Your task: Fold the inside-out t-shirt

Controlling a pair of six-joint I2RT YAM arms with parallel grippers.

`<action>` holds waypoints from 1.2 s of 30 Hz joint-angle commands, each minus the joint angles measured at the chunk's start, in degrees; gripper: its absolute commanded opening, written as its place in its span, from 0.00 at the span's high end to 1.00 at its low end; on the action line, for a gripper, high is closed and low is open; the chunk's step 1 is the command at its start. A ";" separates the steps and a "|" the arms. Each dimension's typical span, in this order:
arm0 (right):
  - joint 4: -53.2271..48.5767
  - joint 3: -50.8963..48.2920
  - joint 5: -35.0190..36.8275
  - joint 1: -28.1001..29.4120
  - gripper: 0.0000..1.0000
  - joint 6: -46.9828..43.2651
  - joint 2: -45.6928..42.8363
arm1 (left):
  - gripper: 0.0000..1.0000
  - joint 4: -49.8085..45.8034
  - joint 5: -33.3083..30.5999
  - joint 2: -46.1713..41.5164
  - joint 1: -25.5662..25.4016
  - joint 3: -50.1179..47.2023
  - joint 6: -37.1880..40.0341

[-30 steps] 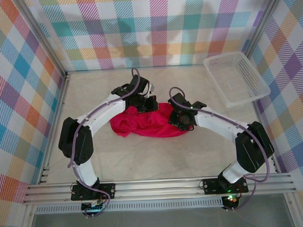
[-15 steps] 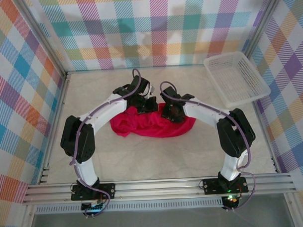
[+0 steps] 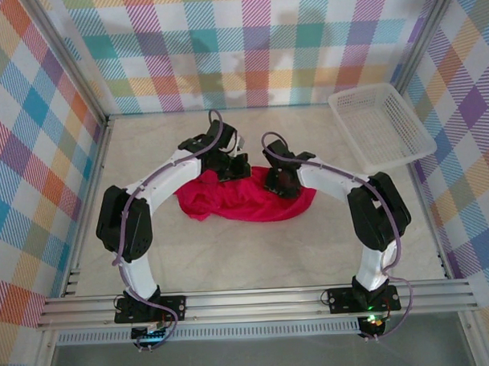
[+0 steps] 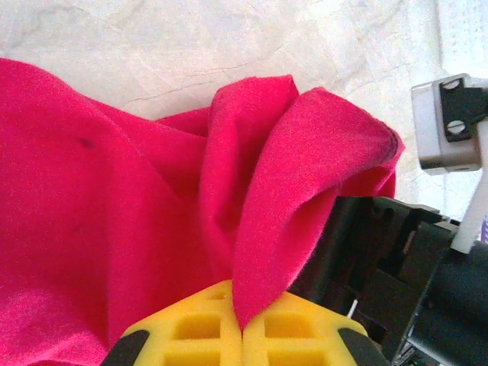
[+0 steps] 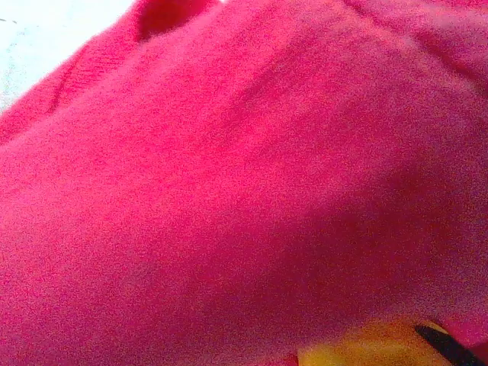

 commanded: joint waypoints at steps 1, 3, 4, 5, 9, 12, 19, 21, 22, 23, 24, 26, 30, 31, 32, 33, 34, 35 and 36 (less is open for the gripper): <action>0.50 -1.44 -1.74 0.04 0.74 2.30 1.30 | 1.00 -1.65 0.85 -1.01 1.18 0.75 1.23; -0.04 -1.62 -1.12 0.04 0.87 2.76 0.51 | 1.00 -1.65 0.76 -1.06 1.36 0.53 1.34; -0.64 -1.47 -0.51 0.06 0.92 2.85 -0.28 | 1.00 -1.65 0.67 -1.06 1.45 0.39 1.35; -1.15 -1.41 -0.07 0.06 0.96 2.85 -1.09 | 1.00 -1.60 0.59 -1.06 1.58 0.34 1.43; -3.70 -0.80 1.87 0.02 1.00 2.26 -5.87 | 1.00 -1.27 0.02 -0.91 2.13 0.02 1.61; -6.32 0.38 2.85 0.05 1.00 1.14 -10.53 | 1.00 -1.30 -0.97 0.39 2.84 0.51 2.21; -9.25 1.95 1.09 0.15 1.00 -2.30 -25.07 | 1.00 -1.85 -0.45 7.64 6.14 4.91 2.45; -8.45 0.53 -1.47 0.15 1.00 -2.92 -29.02 | 1.00 -1.48 -0.71 9.28 6.45 6.30 1.82; -7.06 -1.25 -3.36 0.19 1.00 -3.12 -31.14 | 1.00 -1.26 -0.65 10.15 6.54 7.13 1.27; -4.81 -3.67 -5.26 0.39 1.00 -3.24 -33.36 | 1.00 -1.00 -0.58 10.83 6.51 7.68 0.72; -0.37 -7.52 -7.92 1.07 1.00 -3.72 -35.99 | 1.00 -0.37 -0.20 11.56 6.48 8.10 -0.17; 8.99 -16.96 -11.43 3.32 1.00 -3.81 -40.73 | 1.00 1.87 1.37 12.58 6.34 7.97 -2.41; 16.97 -31.17 -13.53 5.59 0.88 -0.20 -44.11 | 1.00 4.06 1.90 12.27 4.53 7.01 -3.62; 16.10 -32.29 -12.48 5.59 0.85 -0.09 -44.01 | 1.00 4.37 1.90 11.73 3.91 6.34 -3.45; 14.75 -32.48 -11.00 5.60 0.73 -0.64 -43.79 | 1.00 4.47 1.59 10.81 3.38 5.58 -3.25; 13.35 -31.88 -9.82 5.53 0.59 -1.25 -43.45 | 1.00 4.46 1.32 10.04 3.01 4.89 -2.96; 11.17 -30.34 -8.05 5.50 0.56 -2.72 -42.71 | 1.00 4.59 1.12 9.18 2.73 4.01 -2.75; 8.71 -28.20 -5.96 5.44 0.54 -4.03 -41.81 | 1.00 4.64 1.11 8.11 2.44 3.15 -2.45; 5.81 -26.29 -3.77 5.34 0.52 -4.49 -40.92 | 1.00 4.45 1.11 7.19 2.26 2.36 -2.08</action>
